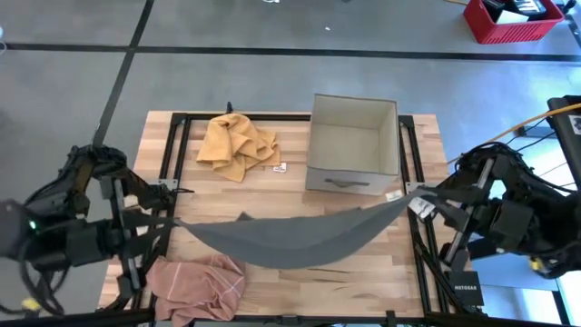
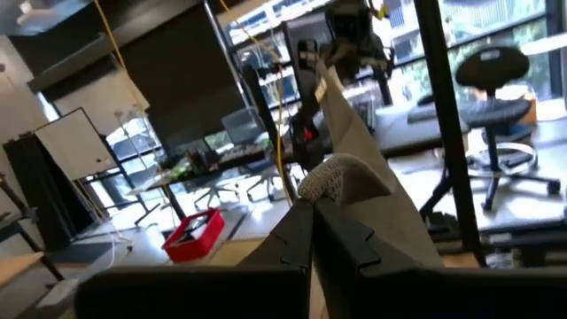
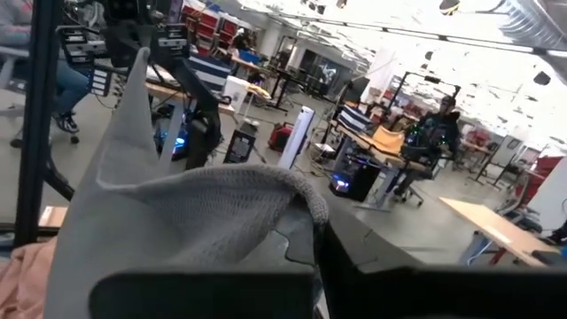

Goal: Fold towel
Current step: Fold the gray towel

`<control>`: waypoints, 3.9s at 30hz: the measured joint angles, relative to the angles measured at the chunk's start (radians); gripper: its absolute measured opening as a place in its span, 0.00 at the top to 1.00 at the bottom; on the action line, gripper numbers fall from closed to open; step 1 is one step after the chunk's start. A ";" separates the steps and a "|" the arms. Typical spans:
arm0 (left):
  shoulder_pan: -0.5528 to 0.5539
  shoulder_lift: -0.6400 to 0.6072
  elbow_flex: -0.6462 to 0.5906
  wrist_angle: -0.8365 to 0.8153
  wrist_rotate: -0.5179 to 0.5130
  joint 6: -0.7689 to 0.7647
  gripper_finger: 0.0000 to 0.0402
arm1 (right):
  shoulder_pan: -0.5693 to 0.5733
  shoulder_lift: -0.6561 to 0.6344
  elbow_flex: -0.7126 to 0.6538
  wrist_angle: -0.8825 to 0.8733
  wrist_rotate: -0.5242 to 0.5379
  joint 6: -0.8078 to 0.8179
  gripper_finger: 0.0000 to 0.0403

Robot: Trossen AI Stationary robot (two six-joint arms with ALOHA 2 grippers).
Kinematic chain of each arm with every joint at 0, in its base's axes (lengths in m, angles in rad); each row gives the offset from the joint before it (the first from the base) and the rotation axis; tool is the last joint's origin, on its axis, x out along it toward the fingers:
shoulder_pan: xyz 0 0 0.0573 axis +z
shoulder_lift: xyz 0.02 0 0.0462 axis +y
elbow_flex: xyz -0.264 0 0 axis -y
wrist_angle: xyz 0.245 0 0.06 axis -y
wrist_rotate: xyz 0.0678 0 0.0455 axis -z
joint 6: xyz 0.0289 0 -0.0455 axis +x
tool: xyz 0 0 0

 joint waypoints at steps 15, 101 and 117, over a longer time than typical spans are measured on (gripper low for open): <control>0.088 -0.036 0.004 0.462 0.043 0.497 1.00 | -0.049 -0.031 0.091 0.164 0.005 -0.221 0.99; 0.209 -0.078 -0.030 0.533 0.064 0.609 1.00 | -0.155 -0.090 0.192 0.089 0.016 -0.241 0.99; 0.374 -0.205 -0.030 -0.795 -0.047 -0.354 1.00 | -0.353 -0.116 0.170 -1.167 -0.132 0.817 0.99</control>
